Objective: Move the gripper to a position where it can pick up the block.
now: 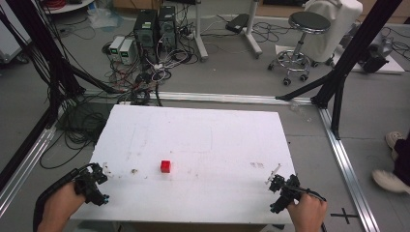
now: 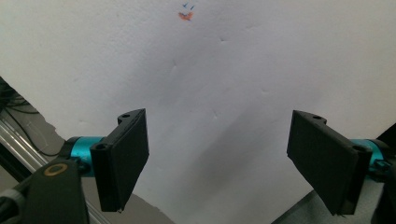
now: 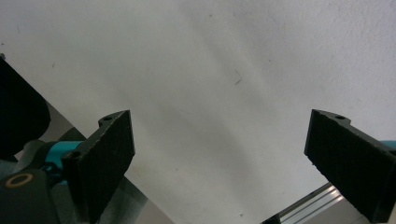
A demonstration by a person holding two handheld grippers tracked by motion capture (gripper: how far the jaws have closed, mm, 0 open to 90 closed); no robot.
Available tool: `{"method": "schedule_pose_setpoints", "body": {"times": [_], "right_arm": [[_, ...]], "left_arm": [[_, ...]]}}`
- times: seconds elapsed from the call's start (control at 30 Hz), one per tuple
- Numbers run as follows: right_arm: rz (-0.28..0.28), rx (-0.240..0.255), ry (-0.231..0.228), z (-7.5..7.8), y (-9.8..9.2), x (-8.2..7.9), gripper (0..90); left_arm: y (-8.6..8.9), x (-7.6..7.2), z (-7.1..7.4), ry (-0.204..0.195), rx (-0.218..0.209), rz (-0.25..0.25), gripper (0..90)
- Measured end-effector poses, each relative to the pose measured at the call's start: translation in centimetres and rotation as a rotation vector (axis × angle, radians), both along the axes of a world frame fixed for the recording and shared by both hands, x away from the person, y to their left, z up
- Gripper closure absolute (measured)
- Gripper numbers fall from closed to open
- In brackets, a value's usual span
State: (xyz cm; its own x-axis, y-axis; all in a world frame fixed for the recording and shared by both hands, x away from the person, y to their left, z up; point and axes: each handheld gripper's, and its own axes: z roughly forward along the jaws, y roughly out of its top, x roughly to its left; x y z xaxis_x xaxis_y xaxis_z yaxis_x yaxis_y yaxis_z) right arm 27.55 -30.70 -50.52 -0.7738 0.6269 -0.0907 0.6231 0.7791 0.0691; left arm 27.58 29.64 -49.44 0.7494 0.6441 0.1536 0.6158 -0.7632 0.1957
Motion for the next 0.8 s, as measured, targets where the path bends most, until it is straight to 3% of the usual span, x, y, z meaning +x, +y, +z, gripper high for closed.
{"method": "schedule_pose_setpoints", "body": {"times": [0.6,0.8], "right_arm": [[-0.006,0.012,0.000,0.24,-0.10,-0.07,7.7],[-0.007,0.019,-0.003,0.40,-0.28,-0.12,7.7]], "left_arm": [[-0.22,-0.17,0.00,0.004,0.001,-0.008,21.3],[-0.76,0.04,0.42,0.012,0.021,-0.058,21.3]]}}
